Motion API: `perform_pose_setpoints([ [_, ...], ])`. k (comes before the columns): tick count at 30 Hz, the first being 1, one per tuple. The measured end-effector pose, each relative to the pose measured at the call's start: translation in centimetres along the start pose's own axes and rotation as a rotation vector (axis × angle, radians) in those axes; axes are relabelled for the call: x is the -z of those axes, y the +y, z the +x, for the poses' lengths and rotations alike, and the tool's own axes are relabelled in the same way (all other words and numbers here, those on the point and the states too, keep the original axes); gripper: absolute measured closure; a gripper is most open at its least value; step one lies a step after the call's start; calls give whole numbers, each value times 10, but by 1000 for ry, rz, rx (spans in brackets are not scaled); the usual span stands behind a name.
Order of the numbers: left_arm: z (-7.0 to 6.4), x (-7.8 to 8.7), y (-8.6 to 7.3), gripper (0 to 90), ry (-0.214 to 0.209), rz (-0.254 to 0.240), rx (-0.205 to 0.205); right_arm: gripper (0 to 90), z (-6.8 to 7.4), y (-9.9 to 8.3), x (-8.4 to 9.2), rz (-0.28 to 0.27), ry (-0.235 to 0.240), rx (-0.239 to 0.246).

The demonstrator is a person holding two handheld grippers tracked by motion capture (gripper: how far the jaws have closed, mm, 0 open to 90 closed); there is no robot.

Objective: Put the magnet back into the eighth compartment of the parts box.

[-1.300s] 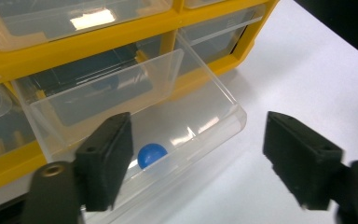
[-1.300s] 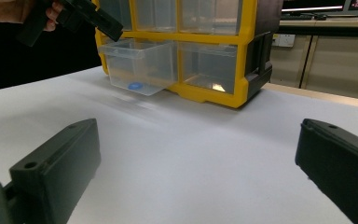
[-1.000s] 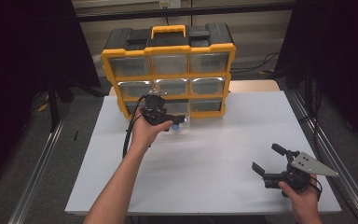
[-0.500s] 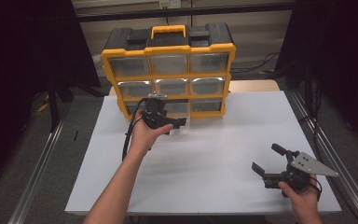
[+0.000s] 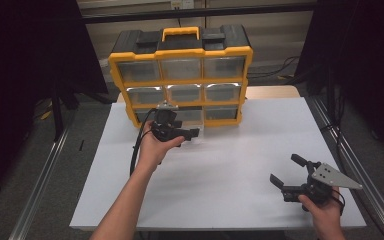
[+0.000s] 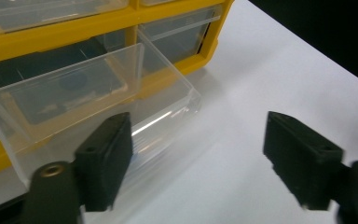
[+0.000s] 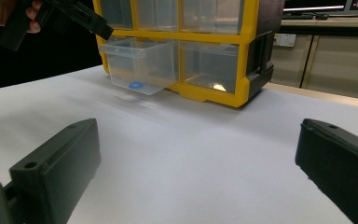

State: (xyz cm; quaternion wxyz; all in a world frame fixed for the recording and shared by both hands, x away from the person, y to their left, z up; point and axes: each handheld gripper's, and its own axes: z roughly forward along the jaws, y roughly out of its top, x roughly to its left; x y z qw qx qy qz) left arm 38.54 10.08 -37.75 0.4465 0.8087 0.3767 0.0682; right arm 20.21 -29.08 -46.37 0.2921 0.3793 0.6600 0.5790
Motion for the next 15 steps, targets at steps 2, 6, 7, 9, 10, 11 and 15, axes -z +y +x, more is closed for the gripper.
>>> perform_pose_setpoints([
  [2, 0, 2, -1, 307, -2, -5, 1, 0, 0, 0, 0, 0, -3, 1],
  [6, -1, 2, -3, 393, 0, -2, -7, 0, 0, 0, 0, -1, -5, 3],
  [7, -1, 2, -4, 413, -3, 4, -11, 0, 0, 0, 0, -2, -5, 4],
  [9, -1, 2, -6, 444, -2, 9, -11, 0, 0, 0, 0, 1, 1, 4],
  [10, -1, 1, -7, 463, -3, 5, -8, 0, 0, 0, -1, 0, 3, 4],
  [11, -1, 1, -8, 481, 2, 6, -9, 0, 1, 0, -1, 1, 2, 2],
  [15, 0, 0, -11, 546, 0, 14, -14, 0, 1, 0, -1, 1, 2, 0],
])
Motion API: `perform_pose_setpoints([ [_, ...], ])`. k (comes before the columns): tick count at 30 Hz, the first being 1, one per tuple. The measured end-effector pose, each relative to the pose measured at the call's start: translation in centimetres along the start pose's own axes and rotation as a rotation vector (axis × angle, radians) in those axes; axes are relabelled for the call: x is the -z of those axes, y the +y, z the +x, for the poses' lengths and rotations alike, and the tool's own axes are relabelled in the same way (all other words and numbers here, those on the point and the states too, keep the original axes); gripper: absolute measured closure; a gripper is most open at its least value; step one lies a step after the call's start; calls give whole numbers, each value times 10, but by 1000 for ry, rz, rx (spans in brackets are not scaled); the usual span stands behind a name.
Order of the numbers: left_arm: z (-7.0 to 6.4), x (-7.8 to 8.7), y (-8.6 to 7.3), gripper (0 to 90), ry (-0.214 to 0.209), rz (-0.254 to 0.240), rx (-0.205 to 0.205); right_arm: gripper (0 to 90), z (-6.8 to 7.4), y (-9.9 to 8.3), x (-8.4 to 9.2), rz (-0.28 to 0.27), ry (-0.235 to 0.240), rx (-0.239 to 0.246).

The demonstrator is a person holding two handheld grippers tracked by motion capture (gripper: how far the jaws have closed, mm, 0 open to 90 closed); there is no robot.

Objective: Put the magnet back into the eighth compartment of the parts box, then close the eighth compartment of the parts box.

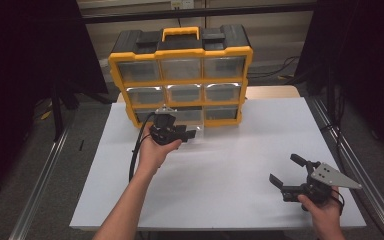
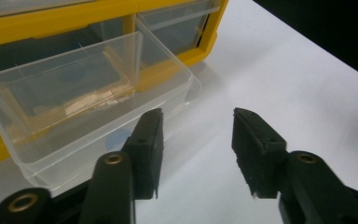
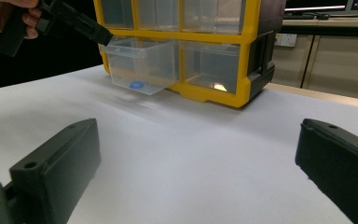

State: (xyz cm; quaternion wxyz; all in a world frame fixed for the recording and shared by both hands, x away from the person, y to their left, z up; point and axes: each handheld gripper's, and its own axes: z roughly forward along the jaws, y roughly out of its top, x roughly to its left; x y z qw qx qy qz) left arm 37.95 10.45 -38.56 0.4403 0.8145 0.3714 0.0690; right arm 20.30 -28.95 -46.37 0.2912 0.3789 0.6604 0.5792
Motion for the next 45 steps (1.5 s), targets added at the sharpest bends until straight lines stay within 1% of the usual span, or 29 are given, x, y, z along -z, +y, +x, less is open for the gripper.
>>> perform_pose_setpoints([
  [2, 0, 0, 0, 571, 6, 7, -8, 0, 0, 0, 0, -1, 2, 3],
  [3, -1, -1, -1, 594, 4, -7, -4, 0, 0, 0, 0, 0, 1, 0],
  [4, 0, 0, -1, 609, 9, 17, -16, 0, 0, 0, -1, -1, 0, 1],
  [5, -1, -1, -2, 626, 2, -1, -5, 0, 0, 0, -1, -1, -1, 2],
  [9, -1, -3, -3, 676, 14, 5, -12, 0, -1, 0, 0, -2, 2, 3],
  [11, -1, -4, -4, 698, 16, 8, -10, 0, -1, 0, 0, -2, -4, 4],
  [12, -1, -4, -4, 709, 24, 11, -14, 0, -1, 0, 0, -2, -4, 4],
  [13, -2, -5, -4, 717, 29, 5, -1, 0, -1, 0, 0, -2, -4, 4],
  [14, 0, -5, -5, 720, 23, 16, -28, 0, -1, 0, 0, -2, -3, 4],
  [15, 0, -4, -4, 726, 27, 29, -27, 0, -1, 0, 0, -2, -2, 2],
  [16, 0, -5, -5, 737, 29, 28, -25, 0, -1, 0, 0, -1, -3, 3],
  [17, -1, -6, -5, 741, 29, 11, -3, 0, -1, 0, 0, -1, -5, 1],
  [18, 0, -6, -5, 743, 31, 12, -1, 0, -1, 0, 0, -3, -8, -3],
  [19, 0, -7, -6, 751, 29, 1, 1, 0, -1, 0, 0, -1, -8, -2],
  [20, 0, -6, -6, 751, 31, 20, -7, 0, -1, 0, 0, -3, -8, -3],
  [21, 2, -5, -6, 757, 31, 33, -27, 0, -1, 0, 0, -2, -7, -3],
  [22, 1, -6, -7, 765, 38, 30, -17, 0, -1, 0, 0, -1, -4, -2],
  [25, 1, -7, -8, 780, 39, 16, 13, 0, -1, 0, 0, -1, -2, 0],
  [28, 2, -8, -10, 791, 43, 18, 15, 0, -1, 0, 0, -5, -8, -2],
  [29, 3, -8, -10, 793, 38, 17, 7, 0, -1, 0, 0, -5, -7, -2],
  [32, 3, -9, -10, 802, 50, 32, 4, 0, -1, 0, 0, -4, -6, -2],
  [34, 3, -11, -11, 814, 42, 16, 7, 0, -1, 0, 0, -5, -6, -2],
  [37, 2, -11, -11, 824, 42, 15, 6, 0, -1, 0, 0, -5, -6, -2],
  [39, 3, -10, -11, 827, 45, 31, -8, 0, -1, 0, 0, -7, -6, 0],
  [40, 3, -10, -11, 829, 51, 41, -8, 0, -1, 0, 0, -5, -6, -2],
  [44, 3, -10, -11, 835, 54, 35, -3, 0, -1, 0, 1, -6, -8, -2],
  [45, 4, -10, -11, 835, 53, 42, -9, 0, -2, 0, 1, -4, -6, 1],
])
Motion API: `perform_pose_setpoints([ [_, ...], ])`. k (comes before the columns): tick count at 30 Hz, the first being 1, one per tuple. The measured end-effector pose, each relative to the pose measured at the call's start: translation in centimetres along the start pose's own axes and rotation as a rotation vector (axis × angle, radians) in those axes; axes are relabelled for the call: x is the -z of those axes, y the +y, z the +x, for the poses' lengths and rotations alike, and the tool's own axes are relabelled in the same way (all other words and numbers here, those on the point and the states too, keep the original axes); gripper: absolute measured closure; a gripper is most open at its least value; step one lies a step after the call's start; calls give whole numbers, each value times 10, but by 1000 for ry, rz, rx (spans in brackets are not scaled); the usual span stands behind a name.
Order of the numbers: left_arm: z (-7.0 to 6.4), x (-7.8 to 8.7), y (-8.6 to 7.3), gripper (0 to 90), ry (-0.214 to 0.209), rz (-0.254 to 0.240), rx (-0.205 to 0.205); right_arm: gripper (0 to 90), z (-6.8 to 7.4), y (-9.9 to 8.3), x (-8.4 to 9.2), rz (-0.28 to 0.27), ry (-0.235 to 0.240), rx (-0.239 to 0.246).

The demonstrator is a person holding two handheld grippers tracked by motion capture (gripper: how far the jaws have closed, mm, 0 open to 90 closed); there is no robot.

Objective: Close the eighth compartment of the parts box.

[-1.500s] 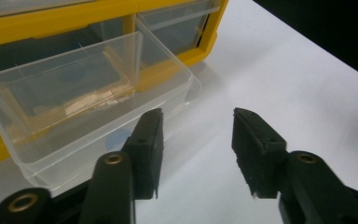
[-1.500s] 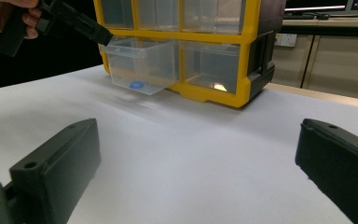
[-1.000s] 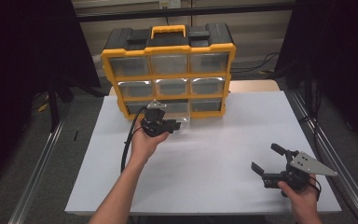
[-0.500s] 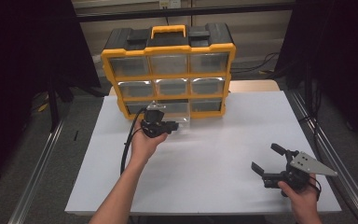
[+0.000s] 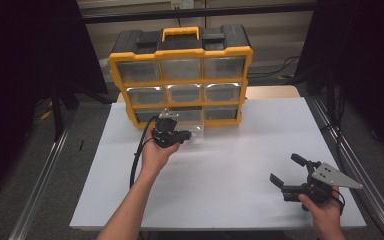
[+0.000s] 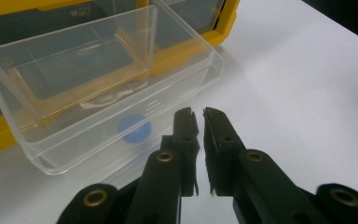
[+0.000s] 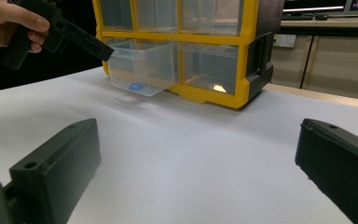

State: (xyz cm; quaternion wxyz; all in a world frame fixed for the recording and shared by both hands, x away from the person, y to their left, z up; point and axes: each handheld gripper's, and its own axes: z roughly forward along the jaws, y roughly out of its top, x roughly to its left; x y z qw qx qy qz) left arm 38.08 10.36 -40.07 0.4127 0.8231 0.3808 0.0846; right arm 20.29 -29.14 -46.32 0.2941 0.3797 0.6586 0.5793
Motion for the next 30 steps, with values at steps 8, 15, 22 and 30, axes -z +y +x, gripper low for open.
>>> perform_pose_setpoints([
  [8, 1, -2, -1, 840, 12, -11, 2, 0, 1, 0, -1, -4, 0, -2],
  [15, 3, -4, 0, 844, 27, 0, 2, 0, 0, 0, 1, -3, -3, -7],
  [22, 4, -7, 0, 850, 33, -6, 11, 0, 0, 0, 2, -5, -4, -7],
  [30, 8, -8, 1, 870, 43, 0, 12, 0, -1, 0, 2, -7, -8, -4],
])
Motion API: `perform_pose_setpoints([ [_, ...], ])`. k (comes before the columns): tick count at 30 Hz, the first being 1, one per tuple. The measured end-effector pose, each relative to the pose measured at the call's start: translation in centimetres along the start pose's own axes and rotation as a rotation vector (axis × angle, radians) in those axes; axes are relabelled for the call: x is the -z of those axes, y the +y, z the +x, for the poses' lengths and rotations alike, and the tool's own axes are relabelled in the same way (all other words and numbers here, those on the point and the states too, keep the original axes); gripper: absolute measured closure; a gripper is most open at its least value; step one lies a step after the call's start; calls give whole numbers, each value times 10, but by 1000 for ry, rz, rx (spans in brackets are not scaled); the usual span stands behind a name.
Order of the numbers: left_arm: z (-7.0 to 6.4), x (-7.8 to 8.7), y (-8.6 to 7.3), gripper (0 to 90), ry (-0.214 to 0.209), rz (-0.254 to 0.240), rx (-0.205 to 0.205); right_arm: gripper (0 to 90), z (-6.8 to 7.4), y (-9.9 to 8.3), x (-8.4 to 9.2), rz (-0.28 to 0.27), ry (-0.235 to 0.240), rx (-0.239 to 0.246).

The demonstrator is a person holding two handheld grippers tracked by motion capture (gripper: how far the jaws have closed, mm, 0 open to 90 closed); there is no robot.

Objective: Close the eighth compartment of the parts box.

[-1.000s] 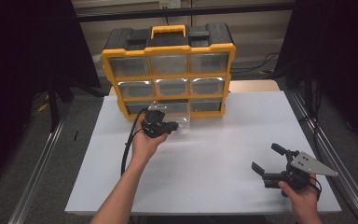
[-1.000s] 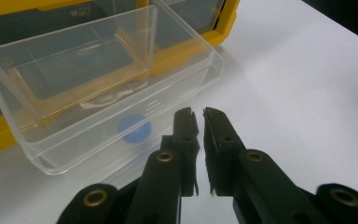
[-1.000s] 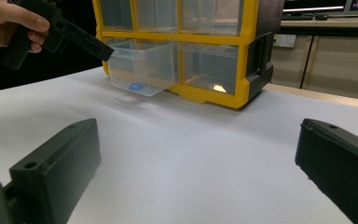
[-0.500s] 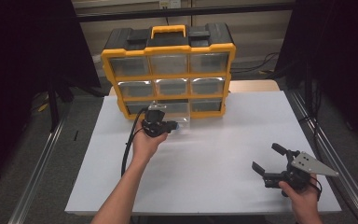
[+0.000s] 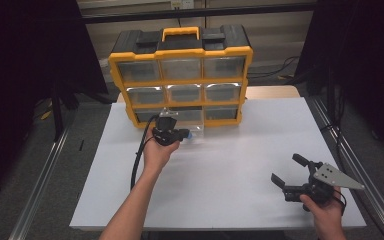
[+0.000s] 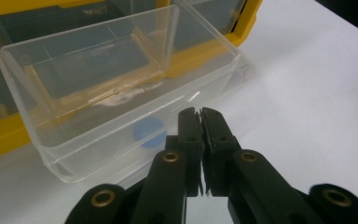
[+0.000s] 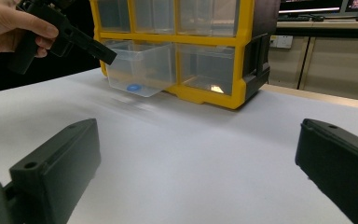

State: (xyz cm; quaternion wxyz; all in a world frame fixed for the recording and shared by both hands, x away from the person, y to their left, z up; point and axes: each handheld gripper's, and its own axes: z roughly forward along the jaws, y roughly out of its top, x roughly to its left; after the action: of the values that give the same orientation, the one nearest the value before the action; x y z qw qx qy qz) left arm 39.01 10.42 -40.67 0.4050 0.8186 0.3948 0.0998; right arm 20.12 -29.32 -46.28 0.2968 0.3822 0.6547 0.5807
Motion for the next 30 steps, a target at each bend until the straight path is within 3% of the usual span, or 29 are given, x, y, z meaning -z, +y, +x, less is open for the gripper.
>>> perform_pose_setpoints([
  [3, -1, -1, 0, 879, -3, -17, 23, 0, 0, 0, 0, -1, -1, 1],
  [4, 1, 0, 0, 882, 0, 6, -3, 0, 0, 0, 0, -2, -2, 1],
  [10, -1, -2, 0, 900, 9, -13, 20, 0, 0, 0, 0, -2, -2, -1],
  [14, 2, -2, 1, 900, 16, 3, -3, 0, -1, 0, 0, -6, -3, -2],
  [15, 1, -3, 0, 900, 21, -18, 24, 0, -1, 0, 0, -5, -2, -2],
  [18, 3, -2, 1, 900, 25, -7, 4, 0, -1, 0, 0, -6, -2, -2],
  [19, 2, -3, 1, 900, 26, -28, 31, 0, -1, 0, 0, -6, -1, -2],
  [21, 2, -3, 1, 900, 25, -35, 33, 0, -1, 0, 0, -5, -3, -1],
  [23, 3, -2, 2, 900, 29, -14, 9, 0, -1, 0, 0, -4, -5, -2],
  [24, 2, -4, 2, 900, 26, -31, 28, 0, -1, 0, 0, -6, -4, -2],
  [27, 2, -4, 2, 900, 32, -30, 29, 0, 0, 0, 0, -3, -3, -1],
  [30, 3, -4, 2, 900, 36, -17, 8, 0, -1, 0, 0, -2, -5, -1],
])
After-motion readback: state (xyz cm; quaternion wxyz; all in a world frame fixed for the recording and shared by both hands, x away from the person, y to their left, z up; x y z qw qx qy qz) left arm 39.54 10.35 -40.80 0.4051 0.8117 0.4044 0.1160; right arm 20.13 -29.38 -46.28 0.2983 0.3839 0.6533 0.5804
